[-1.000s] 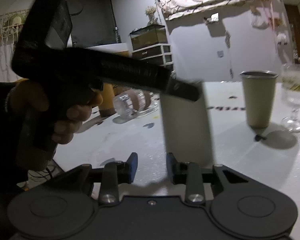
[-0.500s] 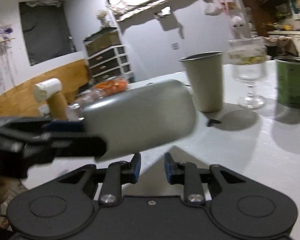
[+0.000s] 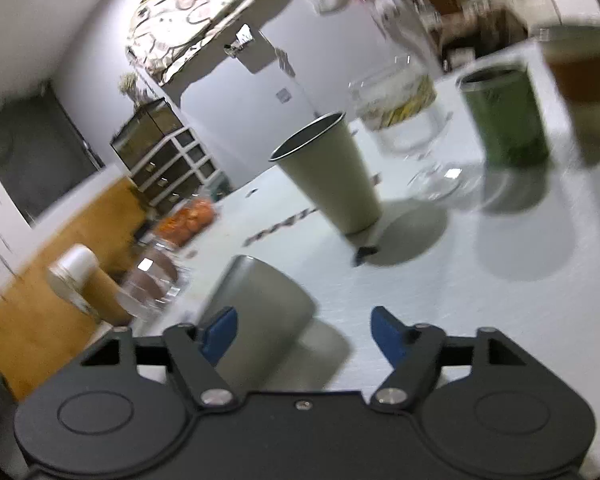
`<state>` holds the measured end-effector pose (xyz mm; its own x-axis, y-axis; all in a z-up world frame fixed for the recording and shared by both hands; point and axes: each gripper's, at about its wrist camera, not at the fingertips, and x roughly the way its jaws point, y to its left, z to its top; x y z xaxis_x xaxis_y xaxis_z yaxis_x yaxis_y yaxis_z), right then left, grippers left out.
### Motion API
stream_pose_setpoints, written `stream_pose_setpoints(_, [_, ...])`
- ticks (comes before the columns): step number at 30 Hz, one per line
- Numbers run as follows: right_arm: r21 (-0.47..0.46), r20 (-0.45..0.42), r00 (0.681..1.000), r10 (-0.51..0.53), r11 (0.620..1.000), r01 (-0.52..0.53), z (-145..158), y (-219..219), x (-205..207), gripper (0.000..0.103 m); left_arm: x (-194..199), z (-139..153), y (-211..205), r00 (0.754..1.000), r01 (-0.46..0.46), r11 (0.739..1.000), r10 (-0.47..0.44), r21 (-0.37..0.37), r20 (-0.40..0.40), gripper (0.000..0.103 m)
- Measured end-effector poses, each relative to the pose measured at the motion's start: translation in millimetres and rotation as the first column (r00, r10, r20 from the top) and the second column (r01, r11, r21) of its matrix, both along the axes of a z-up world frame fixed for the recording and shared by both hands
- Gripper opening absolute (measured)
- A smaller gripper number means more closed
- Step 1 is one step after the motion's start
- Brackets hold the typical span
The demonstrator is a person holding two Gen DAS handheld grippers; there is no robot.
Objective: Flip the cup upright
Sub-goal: 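Rotate the grey cup open end up with the right gripper, then carry the upright grey cup beside the brown-sleeved cup and lower it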
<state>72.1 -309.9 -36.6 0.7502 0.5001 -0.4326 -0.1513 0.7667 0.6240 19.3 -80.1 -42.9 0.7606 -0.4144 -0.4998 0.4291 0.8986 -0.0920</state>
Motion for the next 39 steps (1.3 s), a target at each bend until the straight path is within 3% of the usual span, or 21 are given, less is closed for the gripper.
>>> stream_pose_setpoints(6, [0.170,-0.168,0.985,0.047,0.985,-0.018,-6.6,18.5,31.9,0.082,-7.4,-3.0,-6.5,0.999,-0.008,1.000,0.007,0.029,0.037,0.061])
stream_pose_setpoints(11, [0.151,-0.235,0.971,0.035,0.989,0.001,-7.6,31.1,58.3,0.083,-8.8,-4.1,-6.3,0.999,0.002,0.999,-0.004,0.046,0.041,0.061])
stream_pose_setpoints(15, [0.200,-0.320,0.942,0.105,0.979,-0.041,-16.3,34.1,74.6,0.079,-10.6,-6.8,-6.5,0.999,0.009,0.998,-0.012,0.065,0.045,0.061])
stream_pose_setpoints(21, [0.221,-0.347,0.929,0.133,0.974,-0.057,-15.7,28.3,77.7,0.075,-11.9,-7.0,-10.2,0.999,0.023,0.998,-0.026,0.065,0.042,0.062])
stream_pose_setpoints(22, [0.211,-0.327,0.936,0.133,0.975,-0.065,-12.9,27.9,75.1,0.075,-11.4,-7.1,-11.0,0.999,0.024,0.998,-0.027,0.064,0.039,0.067])
stream_pose_setpoints(23, [0.190,-0.293,0.948,0.127,0.979,-0.073,-8.1,27.4,70.6,0.075,-11.6,-7.6,-10.9,0.999,0.021,0.998,-0.023,0.062,0.039,0.079])
stream_pose_setpoints(25, [0.113,-0.202,0.975,0.097,0.991,-0.075,5.2,26.1,57.5,0.075,-12.8,-6.9,-10.2,0.998,0.015,0.998,-0.018,0.054,0.052,0.089])
stream_pose_setpoints(29, [-0.043,-0.035,0.999,0.033,0.998,-0.034,28.1,13.6,31.2,0.075,-13.3,-4.7,-9.4,0.997,0.012,0.999,-0.016,0.046,0.070,0.094])
stream_pose_setpoints(31, [-0.139,0.054,0.998,-0.029,0.990,0.037,39.5,3.1,18.2,0.075,-13.0,-4.3,-8.1,0.997,0.004,0.999,-0.007,0.038,0.075,0.095])
stream_pose_setpoints(33, [-0.247,0.156,0.983,-0.100,0.959,0.137,48.8,-7.6,6.9,0.075,-12.2,-4.1,-7.7,0.997,-0.006,1.000,0.004,0.028,0.075,0.095])
stream_pose_setpoints(36, [-0.377,0.271,0.945,-0.184,0.883,0.280,55.3,-21.6,-2.4,0.074,-11.1,-4.8,-8.5,0.997,-0.011,1.000,0.009,0.021,0.073,0.096])
stream_pose_setpoints(39, [-0.447,0.340,0.905,-0.255,0.803,0.394,56.0,-39.5,-4.0,0.074,-10.9,-5.4,-10.3,0.997,-0.007,1.000,0.005,0.023,0.071,0.096])
